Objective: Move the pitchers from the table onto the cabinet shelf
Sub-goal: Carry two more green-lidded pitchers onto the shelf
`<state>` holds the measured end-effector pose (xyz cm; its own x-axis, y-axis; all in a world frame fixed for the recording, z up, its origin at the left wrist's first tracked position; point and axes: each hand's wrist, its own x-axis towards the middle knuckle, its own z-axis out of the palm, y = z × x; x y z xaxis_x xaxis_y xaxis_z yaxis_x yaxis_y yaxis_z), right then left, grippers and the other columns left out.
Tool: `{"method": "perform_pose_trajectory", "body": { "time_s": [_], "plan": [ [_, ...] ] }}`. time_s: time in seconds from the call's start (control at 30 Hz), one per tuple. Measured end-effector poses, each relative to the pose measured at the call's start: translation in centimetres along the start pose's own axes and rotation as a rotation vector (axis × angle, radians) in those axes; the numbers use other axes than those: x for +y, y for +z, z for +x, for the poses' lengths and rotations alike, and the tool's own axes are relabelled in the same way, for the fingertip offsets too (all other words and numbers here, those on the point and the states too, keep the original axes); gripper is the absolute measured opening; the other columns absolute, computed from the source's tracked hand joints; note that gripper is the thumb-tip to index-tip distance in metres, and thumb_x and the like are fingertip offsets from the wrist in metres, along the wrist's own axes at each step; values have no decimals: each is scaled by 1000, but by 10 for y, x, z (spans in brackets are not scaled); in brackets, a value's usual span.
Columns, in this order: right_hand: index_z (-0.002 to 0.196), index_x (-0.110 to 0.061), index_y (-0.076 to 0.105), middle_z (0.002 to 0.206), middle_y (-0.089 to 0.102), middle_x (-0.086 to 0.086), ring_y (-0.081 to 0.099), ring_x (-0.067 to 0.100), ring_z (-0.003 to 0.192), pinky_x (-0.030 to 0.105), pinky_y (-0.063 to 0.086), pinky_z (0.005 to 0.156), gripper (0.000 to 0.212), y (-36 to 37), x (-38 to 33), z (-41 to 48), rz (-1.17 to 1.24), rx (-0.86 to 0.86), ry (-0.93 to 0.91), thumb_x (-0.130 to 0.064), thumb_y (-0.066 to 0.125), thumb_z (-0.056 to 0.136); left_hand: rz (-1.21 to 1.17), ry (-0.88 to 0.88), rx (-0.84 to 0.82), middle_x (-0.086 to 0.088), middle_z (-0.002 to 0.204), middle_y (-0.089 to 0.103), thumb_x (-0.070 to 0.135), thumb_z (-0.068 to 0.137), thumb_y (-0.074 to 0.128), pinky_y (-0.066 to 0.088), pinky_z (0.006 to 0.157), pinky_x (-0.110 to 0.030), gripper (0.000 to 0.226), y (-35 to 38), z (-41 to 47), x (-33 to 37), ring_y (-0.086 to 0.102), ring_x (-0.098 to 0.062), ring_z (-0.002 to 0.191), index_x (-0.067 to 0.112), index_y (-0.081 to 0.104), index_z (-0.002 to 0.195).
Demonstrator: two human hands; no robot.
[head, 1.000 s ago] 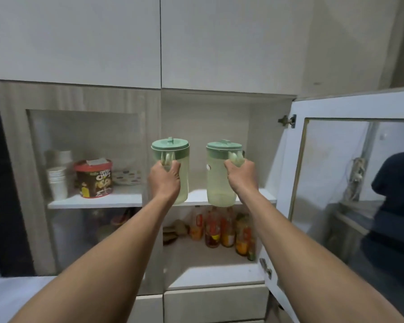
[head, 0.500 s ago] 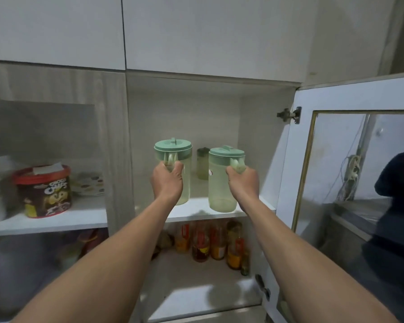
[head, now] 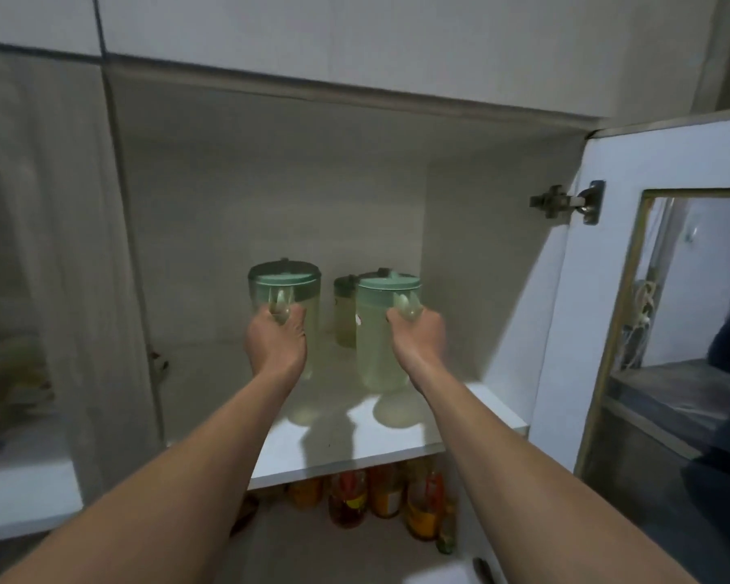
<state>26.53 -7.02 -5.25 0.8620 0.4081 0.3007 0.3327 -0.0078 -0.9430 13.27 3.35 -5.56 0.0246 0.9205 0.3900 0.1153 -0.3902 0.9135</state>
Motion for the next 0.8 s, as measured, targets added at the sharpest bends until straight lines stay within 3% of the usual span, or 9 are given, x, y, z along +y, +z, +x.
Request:
{"method": "perform_pose_trajectory", "body": {
  "time_s": [0.17, 0.3, 0.37, 0.43, 0.57, 0.8],
  "plan": [
    [91, -6, 68, 75, 64, 4, 58, 21, 66, 25, 38, 54, 21, 55, 43, 60, 9, -76, -4, -26, 64, 91, 3, -48, 57, -8, 82, 59, 27, 93, 59, 33, 66, -29, 19, 53, 46, -34, 53, -26, 74, 9, 65, 93],
    [77, -13, 60, 67, 57, -3, 53, 14, 60, 21, 35, 50, 15, 100, 71, 99, 18, -161, -41, -18, 65, 90, 116, -25, 68, -16, 90, 63, 32, 94, 55, 33, 66, -28, 29, 84, 80, -66, 52, -29, 74, 5, 65, 97],
    [69, -14, 53, 64, 53, -1, 50, 15, 57, 24, 35, 53, 24, 125, 86, 120, -39, -203, -59, -20, 63, 90, 159, -41, 108, -20, 98, 66, 32, 94, 57, 37, 69, -31, 31, 98, 99, -89, 59, -35, 85, 2, 65, 99],
    [74, -12, 55, 69, 55, 2, 53, 18, 64, 28, 42, 59, 22, 143, 99, 135, -35, -238, -60, -22, 63, 92, 155, -55, 155, -25, 105, 67, 29, 93, 60, 45, 78, -38, 32, 109, 114, -110, 63, -40, 96, -1, 65, 102],
    [79, -8, 56, 76, 58, 7, 57, 23, 75, 34, 47, 70, 21, 178, 121, 159, -10, -240, -121, -21, 67, 91, 163, -56, 206, -25, 100, 69, 28, 92, 61, 51, 84, -45, 30, 128, 145, -142, 65, -41, 94, -2, 65, 98],
    [81, -8, 52, 69, 50, -3, 51, 14, 69, 21, 31, 50, 21, 226, 133, 190, -9, -289, -120, -20, 64, 93, 136, -94, 198, -22, 92, 67, 29, 92, 60, 53, 82, -43, 29, 153, 187, -166, 64, -37, 88, 1, 63, 92]
  ]
}}
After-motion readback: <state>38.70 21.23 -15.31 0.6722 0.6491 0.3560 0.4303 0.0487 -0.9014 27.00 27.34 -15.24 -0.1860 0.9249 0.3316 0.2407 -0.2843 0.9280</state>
